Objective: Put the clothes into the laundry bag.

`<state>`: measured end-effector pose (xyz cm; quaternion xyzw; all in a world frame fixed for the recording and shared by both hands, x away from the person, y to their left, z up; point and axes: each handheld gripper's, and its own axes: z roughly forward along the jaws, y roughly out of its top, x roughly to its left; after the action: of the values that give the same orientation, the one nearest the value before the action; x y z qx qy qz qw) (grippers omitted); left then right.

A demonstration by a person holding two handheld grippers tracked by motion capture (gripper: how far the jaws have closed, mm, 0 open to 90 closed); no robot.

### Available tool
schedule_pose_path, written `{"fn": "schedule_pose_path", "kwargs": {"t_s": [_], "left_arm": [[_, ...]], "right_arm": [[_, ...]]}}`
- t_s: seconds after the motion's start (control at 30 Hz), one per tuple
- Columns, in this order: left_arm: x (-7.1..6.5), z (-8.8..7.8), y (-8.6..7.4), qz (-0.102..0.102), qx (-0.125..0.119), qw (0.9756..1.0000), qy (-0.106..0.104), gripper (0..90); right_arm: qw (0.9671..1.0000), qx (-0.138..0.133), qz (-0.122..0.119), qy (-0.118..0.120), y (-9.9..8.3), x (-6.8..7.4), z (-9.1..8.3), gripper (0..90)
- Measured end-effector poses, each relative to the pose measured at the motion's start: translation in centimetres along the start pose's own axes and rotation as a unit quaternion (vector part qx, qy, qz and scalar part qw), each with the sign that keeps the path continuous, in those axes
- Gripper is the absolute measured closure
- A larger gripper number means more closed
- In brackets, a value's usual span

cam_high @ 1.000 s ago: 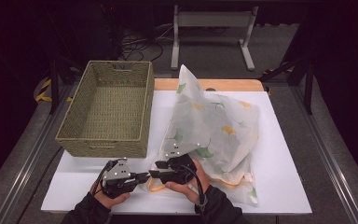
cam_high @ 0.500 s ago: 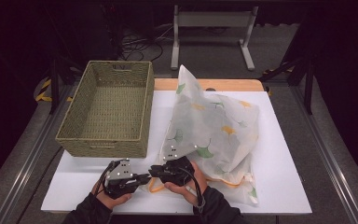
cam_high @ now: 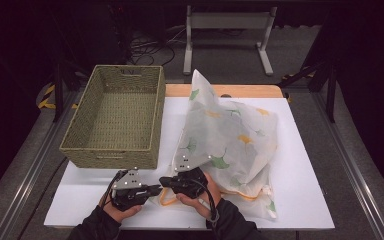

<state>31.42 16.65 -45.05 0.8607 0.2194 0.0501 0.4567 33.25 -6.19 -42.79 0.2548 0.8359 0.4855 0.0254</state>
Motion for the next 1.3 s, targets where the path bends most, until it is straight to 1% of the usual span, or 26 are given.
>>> {"fn": "schedule_pose_path", "kwargs": {"t_s": [0.07,0.1,0.13,0.17,0.2,0.23,0.33,0.4,0.43,0.47,0.5,0.6,0.63,0.7,0.77,0.8,0.83,0.87,0.93,1.0,1.07,1.13,1.17,1.2,1.23,1.3], "left_arm": [[0.0,-0.1,0.0,-0.007,-0.006,1.0000,-0.003,85.9],[0.0,-0.1,0.0,-0.007,-0.006,1.0000,-0.003,85.9],[0.1,-0.3,0.1,0.000,-0.008,1.0000,0.001,85.9],[0.0,-0.3,0.1,-0.005,-0.011,0.9999,-0.001,86.0],[0.1,-0.5,0.1,-0.003,-0.012,0.9999,0.000,86.1],[0.1,-0.5,0.1,-0.005,-0.014,0.9999,-0.001,86.1],[0.2,-0.8,0.1,-0.007,-0.020,0.9998,0.001,86.1],[0.2,-0.9,0.1,-0.005,-0.023,0.9997,0.003,86.2],[0.2,-1.0,0.1,-0.012,-0.027,0.9996,0.004,86.2],[0.3,-1.1,0.1,-0.011,-0.029,0.9995,0.004,86.1],[0.3,-1.2,0.2,-0.009,-0.029,0.9995,0.005,86.1],[0.3,-1.3,0.2,-0.012,-0.033,0.9994,0.007,86.0],[0.3,-1.4,0.2,-0.013,-0.034,0.9993,0.008,86.0],[0.5,-1.6,0.2,-0.019,-0.045,0.9987,0.008,86.0],[0.4,-1.7,0.1,-0.023,-0.048,0.9985,0.012,86.0],[0.5,-1.7,0.2,-0.017,-0.052,0.9984,0.011,85.9],[0.4,-1.7,0.2,-0.020,-0.053,0.9984,0.011,85.9],[0.4,-1.8,0.2,-0.023,-0.056,0.9981,0.012,85.9],[0.5,-1.9,0.2,-0.022,-0.062,0.9978,0.009,85.7],[0.5,-1.9,0.2,-0.025,-0.063,0.9977,0.006,85.8],[0.4,-1.9,0.3,-0.016,-0.060,0.9981,0.006,85.8],[0.3,-1.8,0.3,-0.015,-0.057,0.9982,0.002,86.0],[0.2,-1.7,0.3,-0.015,-0.058,0.9982,0.002,86.0],[0.2,-1.7,0.3,-0.015,-0.057,0.9983,0.000,86.0],[0.3,-1.7,0.3,-0.011,-0.055,0.9984,-0.002,86.1],[0.2,-1.7,0.3,-0.011,-0.055,0.9984,-0.003,86.2]], "right_arm": [[1.0000,-0.004,0.003,0.004,0.0,-0.1,-0.2,89.9],[1.0000,-0.004,0.003,0.004,0.0,-0.1,-0.2,89.9],[0.9999,-0.006,0.001,0.009,0.1,-0.2,-0.3,89.7],[0.9999,-0.007,0.003,0.010,0.1,-0.2,-0.5,89.8],[0.9999,-0.009,0.004,0.011,0.2,-0.2,-0.6,89.9],[0.9998,-0.013,0.005,0.015,0.2,-0.2,-0.7,90.0],[0.9998,-0.010,-0.001,0.015,0.3,-0.2,-1.1,90.0],[0.9998,-0.009,0.000,0.018,0.3,-0.2,-1.3,89.5],[0.9998,-0.010,0.001,0.017,0.3,-0.3,-1.4,89.0],[0.9998,-0.011,0.004,0.018,0.4,-0.4,-1.6,89.0],[0.9997,-0.011,0.001,0.020,0.4,-0.4,-1.8,88.8],[0.9997,-0.010,-0.005,0.021,0.5,-0.3,-1.8,88.9],[0.9998,-0.001,-0.011,0.019,0.5,-0.2,-1.8,88.9],[0.9999,0.006,-0.007,0.013,0.3,-0.3,-1.7,88.3],[0.9998,0.015,-0.008,0.012,0.2,-0.3,-1.7,87.1],[0.9997,0.018,-0.010,0.010,0.1,-0.2,-1.8,86.7],[0.9997,0.019,-0.011,0.014,0.1,-0.2,-1.8,86.0],[0.9995,0.025,-0.017,0.014,0.1,-0.1,-1.7,85.2],[0.9991,0.034,-0.022,0.014,-0.1,0.0,-1.6,84.4],[0.9982,0.048,-0.037,0.002,-0.2,0.3,-1.3,80.9],[0.9980,0.048,-0.041,-0.001,-0.2,0.5,-1.2,79.0],[0.9972,0.052,-0.053,-0.013,0.0,0.7,-1.2,76.9],[0.9972,0.048,-0.055,-0.017,0.0,0.9,-1.2,74.5],[0.9975,0.044,-0.052,-0.018,0.1,0.9,-1.3,72.2],[0.9974,0.046,-0.051,-0.020,0.1,0.9,-1.2,71.2],[0.9973,0.049,-0.048,-0.027,0.0,0.9,-0.9,70.8]]}}
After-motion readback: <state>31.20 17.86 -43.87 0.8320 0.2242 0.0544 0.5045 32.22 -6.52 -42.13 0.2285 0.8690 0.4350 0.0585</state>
